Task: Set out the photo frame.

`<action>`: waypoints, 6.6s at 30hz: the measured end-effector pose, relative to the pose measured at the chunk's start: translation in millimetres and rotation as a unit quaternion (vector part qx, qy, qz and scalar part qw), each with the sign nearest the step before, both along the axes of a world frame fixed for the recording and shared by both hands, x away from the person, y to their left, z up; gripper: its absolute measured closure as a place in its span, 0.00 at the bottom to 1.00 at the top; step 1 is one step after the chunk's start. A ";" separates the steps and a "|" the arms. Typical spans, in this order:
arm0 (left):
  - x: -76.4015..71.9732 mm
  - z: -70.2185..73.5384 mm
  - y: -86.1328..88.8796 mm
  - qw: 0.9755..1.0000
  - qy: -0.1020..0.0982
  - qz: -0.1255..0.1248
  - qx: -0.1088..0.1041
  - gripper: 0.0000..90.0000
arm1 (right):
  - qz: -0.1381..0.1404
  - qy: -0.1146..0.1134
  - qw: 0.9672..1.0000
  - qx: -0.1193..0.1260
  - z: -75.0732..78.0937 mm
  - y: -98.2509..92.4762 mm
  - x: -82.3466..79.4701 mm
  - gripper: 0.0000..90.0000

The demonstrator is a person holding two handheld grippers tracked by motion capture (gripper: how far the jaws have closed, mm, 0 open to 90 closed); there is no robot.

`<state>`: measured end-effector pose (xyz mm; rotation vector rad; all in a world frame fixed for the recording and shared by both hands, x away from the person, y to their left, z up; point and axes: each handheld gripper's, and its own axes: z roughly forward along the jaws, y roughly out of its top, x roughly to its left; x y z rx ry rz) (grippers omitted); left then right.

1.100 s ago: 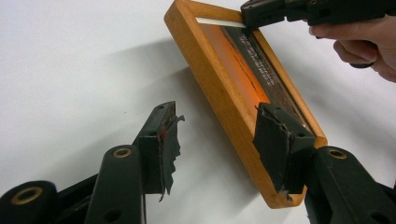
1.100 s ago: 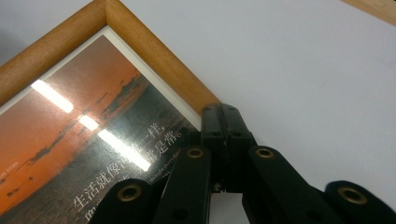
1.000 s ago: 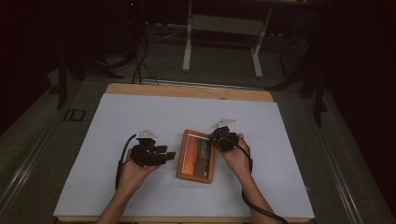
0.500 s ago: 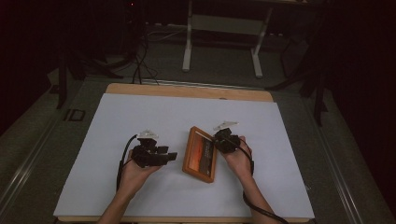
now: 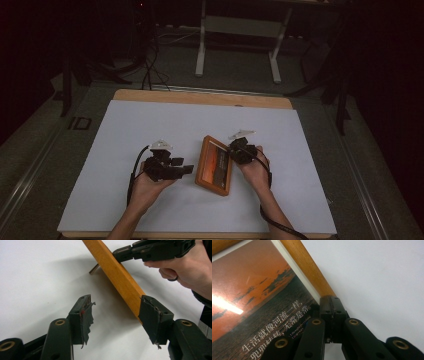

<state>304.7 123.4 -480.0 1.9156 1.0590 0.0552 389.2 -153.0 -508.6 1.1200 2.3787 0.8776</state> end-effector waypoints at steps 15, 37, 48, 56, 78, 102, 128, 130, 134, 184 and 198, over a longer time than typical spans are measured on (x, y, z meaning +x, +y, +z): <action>-9.0 -3.8 -25.5 1.000 0.007 -0.028 0.003 0.35 | 0.000 -0.003 1.000 0.004 -0.7 -0.8 -0.4 1.00; -8.0 -28.4 -49.0 0.997 0.054 -0.024 -0.043 0.49 | -0.003 -0.008 1.000 0.004 -1.7 -0.6 -2.2 1.00; -6.3 -29.9 -50.3 0.996 0.068 -0.014 -0.051 0.56 | -0.001 -0.010 1.000 0.005 -2.0 -1.5 -1.7 1.00; -5.3 -27.2 -53.3 0.996 0.073 -0.014 -0.053 0.59 | -0.002 -0.008 1.000 0.014 -1.2 -7.7 -0.8 0.94; -13.4 -7.9 -82.0 0.999 0.020 -0.013 -0.021 0.71 | -0.005 -0.023 0.998 0.056 17.6 -54.9 -31.3 0.77; -1.8 31.5 -28.2 0.996 -0.059 -0.071 0.014 0.77 | 0.049 -0.052 0.995 0.075 41.2 -57.5 -55.8 0.72; 19.5 66.7 -16.8 0.983 -0.101 -0.143 0.046 0.76 | 0.217 -0.073 0.966 0.118 77.9 2.4 -42.0 0.37; 20.7 66.9 -16.9 0.982 -0.103 -0.149 0.046 0.76 | 0.232 -0.065 0.963 0.118 77.4 6.0 -38.9 0.34; 22.8 66.6 -16.2 0.981 -0.107 -0.158 0.045 0.76 | 0.260 -0.052 0.958 0.108 74.5 14.4 -33.5 0.30; 29.3 12.2 2.4 0.992 -0.106 -0.059 -0.041 0.33 | 0.298 -0.068 0.947 0.096 67.1 -41.9 -59.4 0.77; 35.9 -14.5 -22.1 0.991 -0.102 -0.075 -0.037 0.33 | 0.285 -0.076 0.951 0.090 60.7 -60.9 -69.5 0.77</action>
